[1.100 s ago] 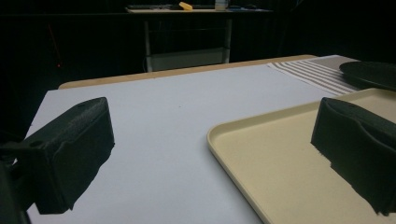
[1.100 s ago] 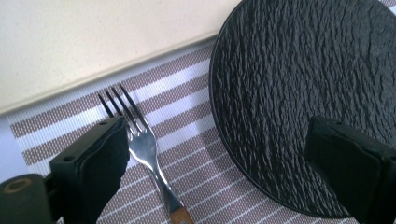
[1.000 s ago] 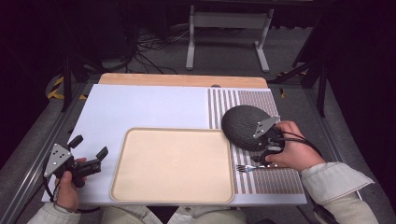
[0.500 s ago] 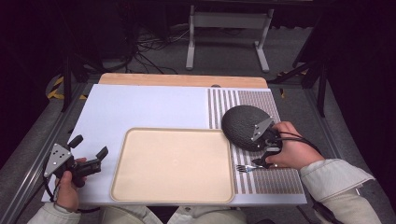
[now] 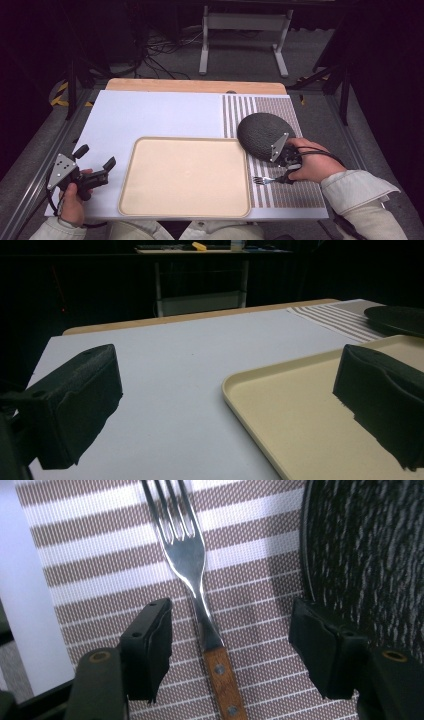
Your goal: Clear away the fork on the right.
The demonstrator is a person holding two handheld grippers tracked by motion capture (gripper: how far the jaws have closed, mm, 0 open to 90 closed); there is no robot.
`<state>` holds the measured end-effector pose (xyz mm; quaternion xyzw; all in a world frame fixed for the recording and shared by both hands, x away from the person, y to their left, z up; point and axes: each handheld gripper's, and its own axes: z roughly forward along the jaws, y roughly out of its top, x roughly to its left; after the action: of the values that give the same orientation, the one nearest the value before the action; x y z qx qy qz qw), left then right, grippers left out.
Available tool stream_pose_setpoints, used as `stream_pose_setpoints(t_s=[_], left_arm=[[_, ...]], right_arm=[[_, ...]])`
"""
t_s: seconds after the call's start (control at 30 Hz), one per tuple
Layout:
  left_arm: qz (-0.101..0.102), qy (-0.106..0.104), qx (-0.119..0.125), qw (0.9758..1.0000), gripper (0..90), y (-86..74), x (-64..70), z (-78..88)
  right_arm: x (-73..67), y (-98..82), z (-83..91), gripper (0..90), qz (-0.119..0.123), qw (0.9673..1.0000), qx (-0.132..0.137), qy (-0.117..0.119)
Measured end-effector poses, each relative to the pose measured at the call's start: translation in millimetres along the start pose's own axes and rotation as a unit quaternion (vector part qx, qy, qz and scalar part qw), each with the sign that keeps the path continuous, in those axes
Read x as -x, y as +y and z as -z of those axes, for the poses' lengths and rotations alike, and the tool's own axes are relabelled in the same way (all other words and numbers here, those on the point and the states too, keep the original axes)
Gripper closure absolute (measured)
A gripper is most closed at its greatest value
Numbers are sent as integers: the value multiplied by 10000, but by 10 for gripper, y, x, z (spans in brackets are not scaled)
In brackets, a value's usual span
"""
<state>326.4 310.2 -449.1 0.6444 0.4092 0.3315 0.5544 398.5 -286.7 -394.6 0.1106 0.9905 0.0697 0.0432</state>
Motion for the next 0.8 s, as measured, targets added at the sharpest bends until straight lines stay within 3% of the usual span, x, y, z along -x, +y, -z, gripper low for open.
stream_pose_setpoints(t_s=[0.1,0.2,0.43,0.57,0.63,0.7,0.8], left_arm=[[-3,1,2,10000,0,0,0,1],[19,13,5,10000,0,-1,-1,1],[-2,-8,0,10000,0,1,0,1],[-3,-8,-3,10000,0,1,0,0],[-2,-8,-2,10000,0,1,0,0],[-3,-8,-3,10000,0,0,0,0],[-2,-11,1,10000,0,1,-1,1]], right_arm=[[7,-16,-38,348,158,9997,-179,87],[-1,-28,-71,381,157,9993,-309,154],[-3,-41,-136,518,285,9966,-682,377],[5,-39,-156,588,343,9956,-787,378],[0,-22,-170,703,499,9935,-955,369],[-7,-7,-177,750,614,9923,-1023,322],[-12,2,-186,761,656,9917,-1059,303]])
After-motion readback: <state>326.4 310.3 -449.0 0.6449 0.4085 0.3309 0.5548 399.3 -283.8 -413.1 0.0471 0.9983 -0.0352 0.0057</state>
